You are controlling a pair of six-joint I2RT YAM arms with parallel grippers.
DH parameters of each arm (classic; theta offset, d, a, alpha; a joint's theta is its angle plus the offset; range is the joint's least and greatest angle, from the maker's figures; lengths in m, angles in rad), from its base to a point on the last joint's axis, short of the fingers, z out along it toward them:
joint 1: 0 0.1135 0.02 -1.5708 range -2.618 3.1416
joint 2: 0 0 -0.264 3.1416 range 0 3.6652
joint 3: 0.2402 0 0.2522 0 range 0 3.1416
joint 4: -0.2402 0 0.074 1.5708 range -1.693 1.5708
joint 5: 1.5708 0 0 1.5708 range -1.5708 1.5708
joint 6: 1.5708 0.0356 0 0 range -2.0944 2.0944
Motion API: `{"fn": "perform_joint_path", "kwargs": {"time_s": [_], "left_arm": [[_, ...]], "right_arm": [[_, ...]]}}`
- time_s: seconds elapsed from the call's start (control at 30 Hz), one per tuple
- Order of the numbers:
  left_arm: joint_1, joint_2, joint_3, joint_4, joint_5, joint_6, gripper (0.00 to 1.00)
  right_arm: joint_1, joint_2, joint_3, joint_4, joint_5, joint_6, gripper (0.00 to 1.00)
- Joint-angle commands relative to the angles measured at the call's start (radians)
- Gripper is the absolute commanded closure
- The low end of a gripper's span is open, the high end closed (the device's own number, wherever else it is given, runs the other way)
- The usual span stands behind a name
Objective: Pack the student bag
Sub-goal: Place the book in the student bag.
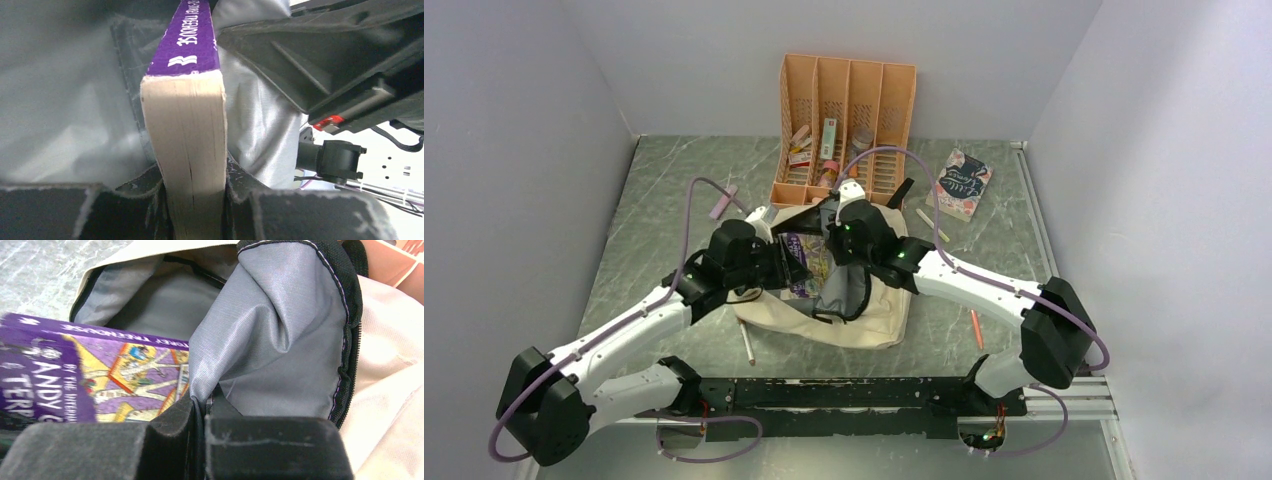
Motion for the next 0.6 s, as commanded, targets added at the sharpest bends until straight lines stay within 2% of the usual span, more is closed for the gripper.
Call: {"fn": "perform_joint_path", "kwargs": {"time_s": [0.0, 0.27, 0.47, 0.57], "left_arm": [[0.0, 0.008, -0.074, 0.388, 0.12, -0.102, 0.95], [0.0, 0.146, -0.17, 0.747, 0.201, -0.142, 0.95], [0.0, 0.288, -0.197, 0.929, 0.201, -0.16, 0.95], [0.0, 0.354, -0.166, 0.957, 0.187, -0.144, 0.95]], "right_arm": [[-0.006, -0.04, 0.0, 0.158, -0.053, 0.024, 1.0], [-0.014, -0.037, -0.021, 0.196, -0.095, 0.044, 1.0], [-0.017, -0.033, -0.025, 0.203, -0.093, 0.048, 1.0], [-0.017, -0.032, -0.026, 0.204, -0.093, 0.048, 1.0]]}}
